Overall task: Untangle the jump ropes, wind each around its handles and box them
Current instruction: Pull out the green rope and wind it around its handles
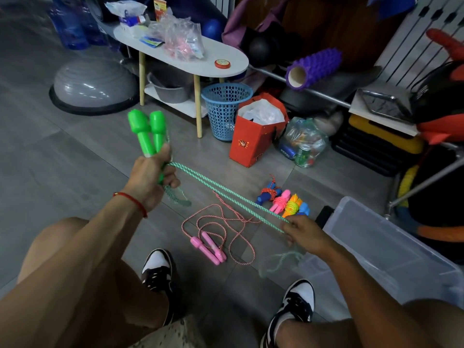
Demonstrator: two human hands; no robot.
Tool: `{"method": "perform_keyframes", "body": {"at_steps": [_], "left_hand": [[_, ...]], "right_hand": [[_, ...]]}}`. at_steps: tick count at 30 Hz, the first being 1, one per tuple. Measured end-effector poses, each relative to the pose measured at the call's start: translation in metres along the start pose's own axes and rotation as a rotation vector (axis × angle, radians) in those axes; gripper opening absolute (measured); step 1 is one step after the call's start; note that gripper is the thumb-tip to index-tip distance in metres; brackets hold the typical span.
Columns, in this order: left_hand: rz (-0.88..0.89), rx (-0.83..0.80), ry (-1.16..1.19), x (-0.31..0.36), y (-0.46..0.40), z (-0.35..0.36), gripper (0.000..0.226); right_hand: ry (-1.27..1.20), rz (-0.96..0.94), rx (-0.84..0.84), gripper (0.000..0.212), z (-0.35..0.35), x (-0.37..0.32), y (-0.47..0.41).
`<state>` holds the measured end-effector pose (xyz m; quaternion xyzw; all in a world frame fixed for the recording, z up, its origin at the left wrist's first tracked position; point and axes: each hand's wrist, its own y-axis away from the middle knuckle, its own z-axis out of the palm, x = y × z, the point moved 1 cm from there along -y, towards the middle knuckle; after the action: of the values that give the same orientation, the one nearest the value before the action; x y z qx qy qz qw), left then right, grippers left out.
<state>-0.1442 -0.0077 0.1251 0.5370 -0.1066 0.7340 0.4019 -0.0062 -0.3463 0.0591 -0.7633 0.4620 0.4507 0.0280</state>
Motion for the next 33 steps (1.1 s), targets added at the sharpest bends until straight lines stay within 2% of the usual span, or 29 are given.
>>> {"method": "perform_keyframes", "body": {"at_steps": [3, 8, 12, 16, 21, 25, 29, 33], "left_hand": [[0.006, 0.077, 0.079, 0.003, -0.005, -0.007, 0.027], [-0.035, 0.142, 0.095, 0.007, -0.012, -0.018, 0.029], [-0.06, 0.171, 0.137, 0.01, -0.019, -0.029, 0.032], [-0.114, 0.216, 0.009, -0.004, -0.03, -0.042, 0.03], [-0.156, 0.215, -0.399, -0.039, -0.026, -0.048, 0.023], [-0.143, 0.117, -0.572, -0.071, -0.004, -0.024, 0.024], [-0.192, -0.084, -0.459, -0.104, 0.032, 0.014, 0.028], [-0.262, -0.231, -0.305, -0.126, 0.064, 0.05, 0.023]], "right_hand": [[0.037, 0.065, 0.03, 0.027, 0.001, 0.027, -0.001], [0.149, 0.206, 0.091, 0.034, -0.003, 0.078, 0.007], [0.172, 0.309, 0.069, 0.029, -0.008, 0.107, 0.017], [0.1, 0.359, 0.069, 0.019, -0.001, 0.116, 0.019], [-0.022, 0.277, 0.071, 0.024, 0.005, 0.092, 0.013], [-0.028, 0.163, 0.057, 0.025, 0.009, 0.052, 0.008], [0.026, -0.069, -0.09, 0.026, 0.023, 0.006, 0.013], [0.157, -0.18, -0.234, 0.033, 0.04, -0.032, 0.025]]}}
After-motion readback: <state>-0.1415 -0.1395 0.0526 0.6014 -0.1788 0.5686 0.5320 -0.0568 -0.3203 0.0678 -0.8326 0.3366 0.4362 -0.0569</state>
